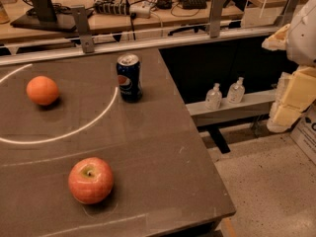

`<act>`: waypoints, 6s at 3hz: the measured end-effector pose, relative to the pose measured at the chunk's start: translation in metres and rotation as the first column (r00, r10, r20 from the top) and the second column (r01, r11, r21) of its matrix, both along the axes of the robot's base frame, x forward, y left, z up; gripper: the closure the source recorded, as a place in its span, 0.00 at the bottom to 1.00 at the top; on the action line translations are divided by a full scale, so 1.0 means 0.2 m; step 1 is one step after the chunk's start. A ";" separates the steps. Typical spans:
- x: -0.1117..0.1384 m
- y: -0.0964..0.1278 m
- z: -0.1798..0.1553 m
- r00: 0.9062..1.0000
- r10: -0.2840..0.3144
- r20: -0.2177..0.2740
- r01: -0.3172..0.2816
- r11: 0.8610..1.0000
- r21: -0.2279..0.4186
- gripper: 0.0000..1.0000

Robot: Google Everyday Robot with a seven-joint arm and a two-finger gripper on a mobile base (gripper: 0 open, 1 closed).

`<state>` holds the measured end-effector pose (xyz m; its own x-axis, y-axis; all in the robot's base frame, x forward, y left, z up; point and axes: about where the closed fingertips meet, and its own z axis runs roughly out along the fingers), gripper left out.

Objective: Move orange near apple

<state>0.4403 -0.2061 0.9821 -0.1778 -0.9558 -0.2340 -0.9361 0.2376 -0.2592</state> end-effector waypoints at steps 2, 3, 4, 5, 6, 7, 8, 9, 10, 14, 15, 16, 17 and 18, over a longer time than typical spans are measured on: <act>0.12 0.75 0.09 0.960 0.267 0.084 -0.277 0.950 0.147 0.00; 0.19 1.07 0.08 0.948 0.295 0.119 -0.313 0.932 0.182 0.00; 0.38 1.39 -0.01 0.936 0.323 0.140 -0.344 0.921 0.180 0.00; 0.41 1.47 -0.03 0.928 0.343 0.149 -0.365 0.918 0.159 0.00; 0.44 1.51 -0.03 0.926 0.330 0.182 -0.361 0.916 0.174 0.00; 0.61 1.61 -0.03 0.920 0.329 0.212 -0.370 0.908 0.198 0.00; 0.79 1.77 -0.07 0.925 0.340 0.172 -0.376 0.888 0.265 0.00; 0.90 1.92 -0.17 0.932 0.344 0.113 -0.362 0.879 0.311 0.00; 0.90 2.04 -0.31 0.951 0.299 0.078 -0.305 0.873 0.380 0.00; 0.88 2.43 -0.56 0.900 0.435 0.010 -0.377 0.770 0.515 0.00; 0.78 2.48 -0.55 0.855 0.518 -0.034 -0.409 0.712 0.571 0.15; 0.70 2.50 -0.57 0.808 0.583 -0.084 -0.428 0.679 0.596 0.38; 0.65 2.54 -0.58 0.769 0.631 -0.100 -0.462 0.657 0.596 0.61; 0.66 2.47 -0.52 0.792 0.605 -0.087 -0.450 0.674 0.586 0.85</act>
Offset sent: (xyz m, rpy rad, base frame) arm 0.0279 0.1972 0.0213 0.1962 -0.0659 0.3665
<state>0.5713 0.2886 0.8782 0.1931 -0.6521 -0.7331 -0.9551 -0.2959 0.0117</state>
